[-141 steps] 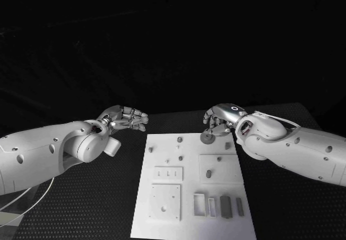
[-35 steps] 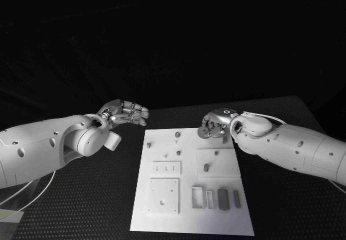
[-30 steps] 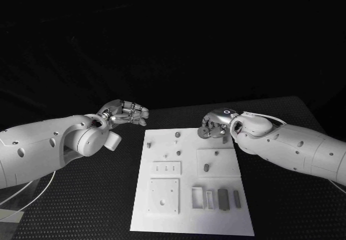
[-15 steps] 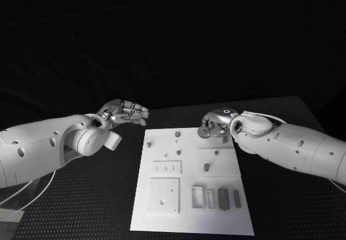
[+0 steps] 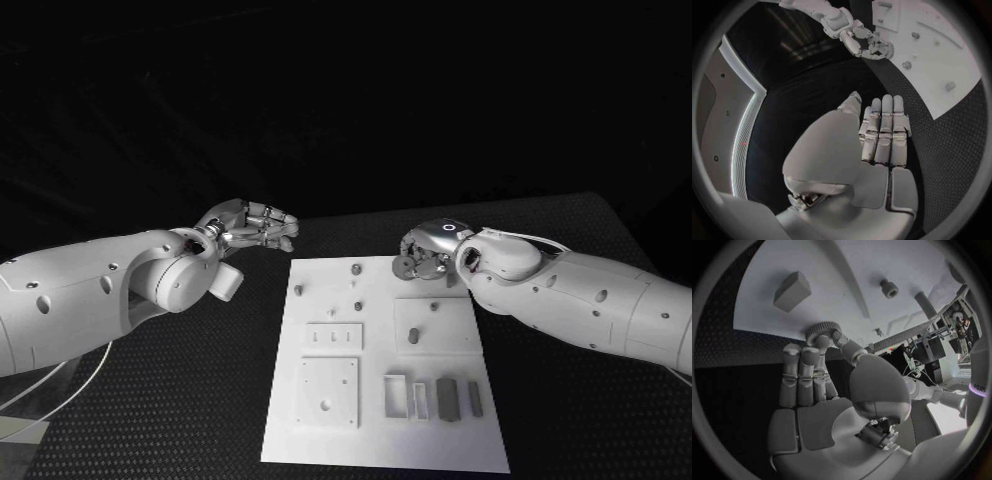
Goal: Assemble the parts on the task board
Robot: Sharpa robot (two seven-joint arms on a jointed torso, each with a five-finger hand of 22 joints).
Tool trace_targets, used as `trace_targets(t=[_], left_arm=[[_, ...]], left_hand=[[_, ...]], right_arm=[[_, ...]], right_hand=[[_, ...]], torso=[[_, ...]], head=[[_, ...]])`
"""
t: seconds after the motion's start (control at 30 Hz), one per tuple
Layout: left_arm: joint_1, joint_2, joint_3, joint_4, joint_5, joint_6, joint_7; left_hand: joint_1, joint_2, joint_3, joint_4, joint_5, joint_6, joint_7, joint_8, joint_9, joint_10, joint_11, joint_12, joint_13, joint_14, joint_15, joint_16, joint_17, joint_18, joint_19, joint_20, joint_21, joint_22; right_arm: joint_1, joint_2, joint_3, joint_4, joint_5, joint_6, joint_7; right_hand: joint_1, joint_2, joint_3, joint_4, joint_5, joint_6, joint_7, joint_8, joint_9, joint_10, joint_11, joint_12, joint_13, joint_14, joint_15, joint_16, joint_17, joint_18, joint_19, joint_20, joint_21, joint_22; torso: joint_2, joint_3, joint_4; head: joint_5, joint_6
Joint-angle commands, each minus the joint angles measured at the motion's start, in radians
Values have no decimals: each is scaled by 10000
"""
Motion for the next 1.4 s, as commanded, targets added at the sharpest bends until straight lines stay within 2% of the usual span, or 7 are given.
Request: trace_targets(t=[0.03, 0.23, 0.7, 0.9, 1.07, 1.33, 1.4], left_arm=[[5, -6, 4, 40, 8, 119, 58], [6, -41, 4, 73, 8, 91, 57], [6, -40, 4, 95, 8, 60, 67], [6, -45, 4, 116, 8, 51, 68], [6, -25, 4, 107, 8, 58, 70], [6, 14, 5, 72, 8, 77, 77], [7, 19, 5, 63, 8, 71, 81]], left_hand=[[-53, -20, 67, -12, -28, 77, 6, -60, -7, 82, -3, -40, 14, 46, 20, -60, 18, -2, 22, -51, -62, -15], [-53, -22, 68, -13, -29, 77, 6, -62, -7, 83, -3, -45, 15, 47, 20, -65, 22, -2, 22, -51, -64, -15], [-50, -24, 70, -16, -28, 79, 5, -65, -7, 89, -4, -55, 20, 49, 20, -75, 33, -1, 25, -52, -69, -14], [-48, -24, 71, -17, -28, 79, 5, -66, -7, 91, -4, -58, 22, 51, 19, -78, 37, -1, 26, -53, -70, -14], [-48, -25, 72, -16, -29, 79, 5, -67, -6, 93, -4, -62, 24, 52, 19, -81, 40, -1, 27, -53, -72, -13], [-48, -23, 73, -16, -29, 80, 6, -68, -6, 96, -4, -67, 27, 54, 19, -86, 46, -1, 28, -53, -74, -13], [-49, -24, 73, -16, -29, 80, 6, -69, -6, 97, -4, -69, 27, 54, 19, -88, 47, -2, 28, -52, -75, -13]], right_arm=[[-23, -87, 6, 193, -691, -112, -338], [75, -227, 51, 647, -963, -399, -512], [117, -66, 50, 1777, -1811, -705, -801], [116, 213, 16, 1829, -1990, -800, -861], [114, 602, -32, 1636, -2001, -728, -850], [74, 1081, -176, 1204, -1971, -658, -768], [44, 1177, -206, 1112, -1966, -655, -756]], right_hand=[[41, -61, 3, -11, 37, 1060, -170, 328, 207, 83, -8, -50, 20, 47, -71, 64, 17, 381, 34, -67, 60, 190], [82, -156, 9, -10, 37, 1089, -181, 334, 227, 122, -19, -75, 20, 74, -81, 71, 17, 381, 65, -90, 81, 183], [76, -342, 7, 12, 37, 1138, -195, 338, 255, 193, -32, -123, 14, 103, -90, 83, 21, 381, 102, -111, 107, 174], [56, -382, 8, 24, 37, 1143, -195, 333, 259, 206, -32, -137, 11, 107, -90, 84, 21, 381, 110, -113, 111, 171], [50, -394, 12, 29, 38, 1143, -195, 330, 261, 212, -33, -143, 10, 109, -91, 85, 22, 381, 114, -114, 112, 169], [44, -387, 24, 36, 38, 1140, -195, 324, 261, 221, -33, -152, 8, 112, -90, 86, 22, 381, 119, -116, 112, 166], [43, -385, 26, 37, 38, 1139, -195, 322, 261, 224, -33, -153, 8, 113, -90, 86, 22, 381, 120, -117, 112, 166]], torso=[[-2, -7, 4], [-9, 9, -29], [-2, 7, 18], [7, -18, 14], [6, -15, 19], [15, -33, 65], [22, -51, 85]], head=[[2, 29], [19, 58], [54, 97], [113, 150], [122, 158], [140, 125], [132, 128]])
